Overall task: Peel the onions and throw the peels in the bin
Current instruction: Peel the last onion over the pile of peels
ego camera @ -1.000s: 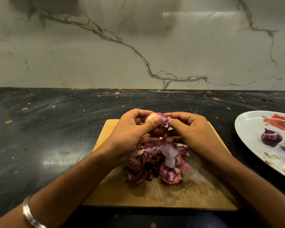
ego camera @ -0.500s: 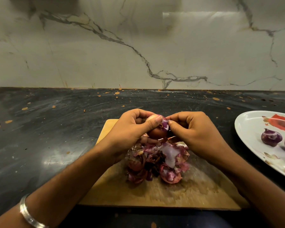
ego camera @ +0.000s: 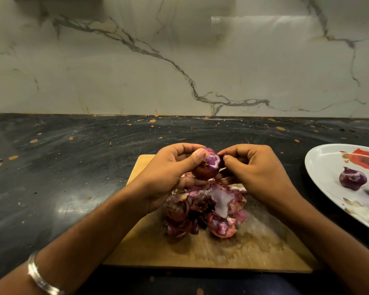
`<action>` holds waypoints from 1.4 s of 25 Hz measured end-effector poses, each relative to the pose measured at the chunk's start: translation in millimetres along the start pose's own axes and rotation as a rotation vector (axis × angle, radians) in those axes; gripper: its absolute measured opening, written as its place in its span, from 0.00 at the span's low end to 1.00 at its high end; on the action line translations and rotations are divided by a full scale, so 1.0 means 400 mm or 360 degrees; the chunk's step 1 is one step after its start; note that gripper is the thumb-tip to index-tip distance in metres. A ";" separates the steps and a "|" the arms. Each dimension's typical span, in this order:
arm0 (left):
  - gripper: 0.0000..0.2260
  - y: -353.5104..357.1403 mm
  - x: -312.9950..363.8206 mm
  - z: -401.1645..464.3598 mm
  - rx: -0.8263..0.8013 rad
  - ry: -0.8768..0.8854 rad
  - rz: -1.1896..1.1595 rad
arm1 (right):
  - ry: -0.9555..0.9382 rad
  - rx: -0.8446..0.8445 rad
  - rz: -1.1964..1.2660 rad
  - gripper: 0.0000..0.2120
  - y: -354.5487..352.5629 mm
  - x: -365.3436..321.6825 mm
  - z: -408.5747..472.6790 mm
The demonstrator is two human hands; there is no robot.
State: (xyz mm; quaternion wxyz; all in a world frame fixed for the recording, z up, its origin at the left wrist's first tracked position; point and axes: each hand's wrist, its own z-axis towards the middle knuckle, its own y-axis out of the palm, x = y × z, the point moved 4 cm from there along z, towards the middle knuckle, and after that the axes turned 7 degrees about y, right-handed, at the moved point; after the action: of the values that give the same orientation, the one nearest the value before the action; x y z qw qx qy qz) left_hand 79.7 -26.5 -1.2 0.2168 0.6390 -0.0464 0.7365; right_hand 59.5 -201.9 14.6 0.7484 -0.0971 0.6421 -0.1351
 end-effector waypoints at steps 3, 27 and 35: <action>0.18 -0.005 0.001 0.003 0.0019 -0.0002 -0.0005 | 0.0037 -0.0102 0.0103 0.06 0.008 0.000 -0.005; 0.14 -0.018 0.003 0.014 0.0148 -0.0092 -0.0356 | -0.0234 0.0078 -0.0681 0.07 0.014 -0.016 -0.020; 0.13 -0.013 0.000 0.010 0.0153 -0.0086 -0.0238 | 0.0021 -0.0081 -0.0149 0.07 0.001 0.003 -0.004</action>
State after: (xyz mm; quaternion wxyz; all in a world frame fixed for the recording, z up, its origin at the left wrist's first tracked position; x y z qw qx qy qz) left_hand 85.2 -23.2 -1.4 0.2391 0.6700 0.0309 0.7021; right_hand 58.1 -201.6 13.1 0.7343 -0.1451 0.6449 -0.1543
